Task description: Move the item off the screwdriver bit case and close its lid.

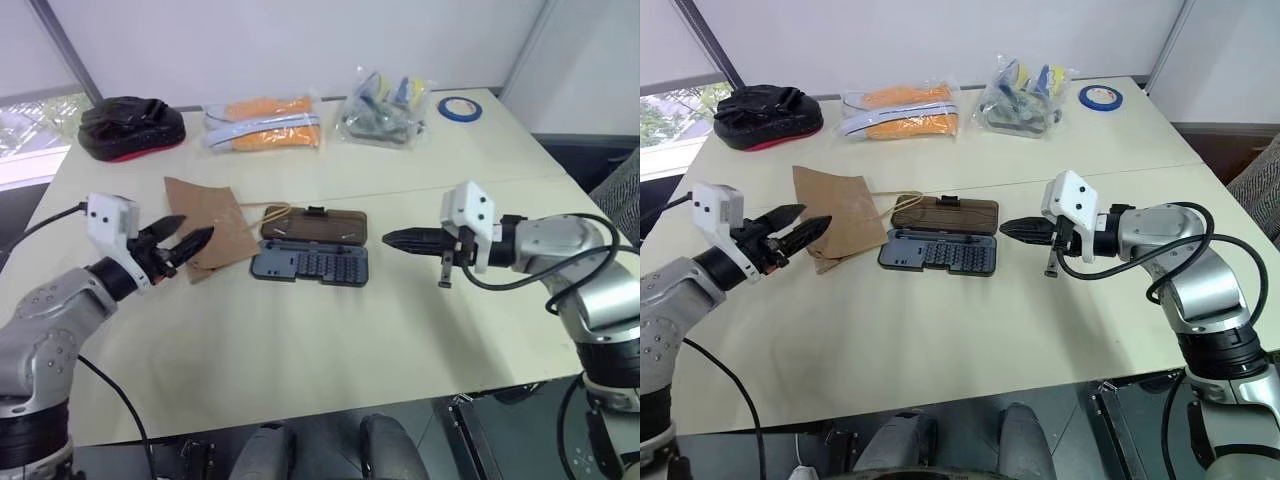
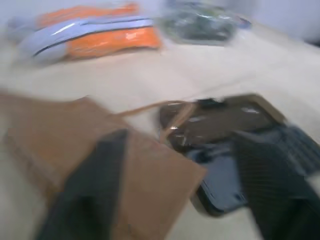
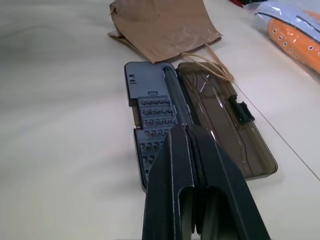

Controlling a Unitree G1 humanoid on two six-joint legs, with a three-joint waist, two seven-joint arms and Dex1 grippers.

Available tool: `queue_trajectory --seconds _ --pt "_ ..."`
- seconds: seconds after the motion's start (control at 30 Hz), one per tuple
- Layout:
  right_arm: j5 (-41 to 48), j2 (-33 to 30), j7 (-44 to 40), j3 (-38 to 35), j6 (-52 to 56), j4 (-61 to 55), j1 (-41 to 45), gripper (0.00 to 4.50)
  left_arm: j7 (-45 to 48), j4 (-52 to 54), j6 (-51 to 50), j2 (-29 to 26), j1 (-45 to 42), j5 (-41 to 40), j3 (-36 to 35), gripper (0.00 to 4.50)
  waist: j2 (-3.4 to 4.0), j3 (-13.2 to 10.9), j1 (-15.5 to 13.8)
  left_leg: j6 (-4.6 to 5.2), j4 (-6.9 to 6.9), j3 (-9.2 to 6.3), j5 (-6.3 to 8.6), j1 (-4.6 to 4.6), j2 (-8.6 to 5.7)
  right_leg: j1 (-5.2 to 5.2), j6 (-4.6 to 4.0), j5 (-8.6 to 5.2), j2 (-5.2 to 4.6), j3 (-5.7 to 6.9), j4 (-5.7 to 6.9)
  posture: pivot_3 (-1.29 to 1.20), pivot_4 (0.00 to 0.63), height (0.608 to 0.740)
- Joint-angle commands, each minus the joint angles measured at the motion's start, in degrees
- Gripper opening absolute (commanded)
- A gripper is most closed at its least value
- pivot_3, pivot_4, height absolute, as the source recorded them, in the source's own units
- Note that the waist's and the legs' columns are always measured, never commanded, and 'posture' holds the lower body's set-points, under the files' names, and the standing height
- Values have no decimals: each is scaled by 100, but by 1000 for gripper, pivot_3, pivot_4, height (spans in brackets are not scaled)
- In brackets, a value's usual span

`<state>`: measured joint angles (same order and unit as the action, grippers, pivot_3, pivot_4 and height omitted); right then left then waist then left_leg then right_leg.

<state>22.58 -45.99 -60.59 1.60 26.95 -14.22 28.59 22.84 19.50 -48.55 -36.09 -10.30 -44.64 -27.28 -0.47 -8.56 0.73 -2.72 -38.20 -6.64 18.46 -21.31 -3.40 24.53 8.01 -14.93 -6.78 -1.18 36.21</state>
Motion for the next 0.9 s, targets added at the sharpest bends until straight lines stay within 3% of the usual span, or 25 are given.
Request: queue_trajectory --seconds 0.03,0.17,0.33,0.9 --pt "-18 16 34 -96 -166 -74 53 0 -744 -42 -439 49 -250 -429 -731 4485 -1 -1 4 0 0 0 0 -1 0 2 0 0 0 0 0 0 150 740" --pt "-32 42 48 -77 -188 -101 4 0 -1385 -202 -823 198 -362 -686 -1095 4485 -1 -1 -3 -1 0 1 0 -1 0 3 0 0 -1 -1 1 0 150 740" --pt "-80 75 58 -19 -235 -65 38 0 -1882 -490 -844 608 -367 -289 -618 4485 -3 0 -25 -2 -4 0 -1 -2 -5 0 0 0 -2 -1 1 0 150 740" --pt "-149 174 200 -31 -214 -196 0 0 -1323 -1491 32 1003 -996 845 791 4485 -4 1 -9 -4 -3 1 -2 -3 -9 2 0 0 -4 0 0 0 150 740"
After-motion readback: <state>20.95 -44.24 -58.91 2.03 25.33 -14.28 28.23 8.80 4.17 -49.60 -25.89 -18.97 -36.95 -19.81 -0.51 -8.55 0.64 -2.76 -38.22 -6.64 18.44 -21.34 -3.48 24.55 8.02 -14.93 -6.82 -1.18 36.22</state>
